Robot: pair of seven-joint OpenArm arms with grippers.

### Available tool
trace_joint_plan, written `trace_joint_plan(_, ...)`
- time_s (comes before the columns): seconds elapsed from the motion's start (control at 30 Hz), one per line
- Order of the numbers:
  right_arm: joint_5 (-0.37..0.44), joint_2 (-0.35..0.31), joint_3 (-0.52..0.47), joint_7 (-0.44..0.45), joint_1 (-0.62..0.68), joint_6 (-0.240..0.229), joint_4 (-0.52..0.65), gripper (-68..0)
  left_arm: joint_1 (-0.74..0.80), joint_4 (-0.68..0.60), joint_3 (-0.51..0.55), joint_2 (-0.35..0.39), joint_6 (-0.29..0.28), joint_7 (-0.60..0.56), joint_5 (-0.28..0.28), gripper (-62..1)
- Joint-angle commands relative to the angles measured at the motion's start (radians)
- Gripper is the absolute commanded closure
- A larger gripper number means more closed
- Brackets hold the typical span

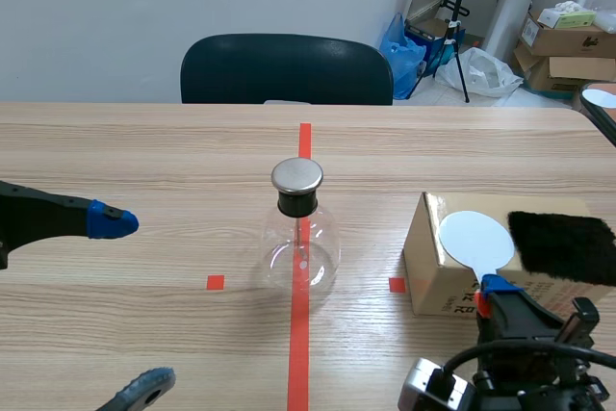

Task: Do the electroscope experiment

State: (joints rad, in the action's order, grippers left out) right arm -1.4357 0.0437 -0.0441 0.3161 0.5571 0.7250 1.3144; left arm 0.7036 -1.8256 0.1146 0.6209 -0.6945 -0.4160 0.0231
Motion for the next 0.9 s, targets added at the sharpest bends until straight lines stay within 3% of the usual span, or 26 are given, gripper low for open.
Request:
trace_joint_plan(0.0, 0.007, -0.007, -0.002, -0.003, -0.009, 0.058, 0.006, -18.1, 0.000, -0.005, 0.000, -0.005, -0.002, -0.013, 0.015, -62.3)
trace_joint_plan(0.13, 0.007, -0.007, -0.001, -0.003, -0.009, 0.058, 0.006, -38.1, 0.000, -0.005, 0.000, -0.005, -0.002, -0.013, 0.048, -62.3)
trace_joint_plan(0.4, 0.015, -0.007, -0.001, -0.003, -0.009, 0.058, 0.006, -67.8, 0.000, -0.005, 0.000, -0.005, -0.002, -0.014, 0.048, -62.3)
trace_joint_plan(0.87, 0.015, -0.007, -0.001, -0.003, -0.009, 0.058, 0.006, -67.9, 0.000, -0.005, 0.000, -0.005, -0.002, -0.014, 0.048, -62.3)
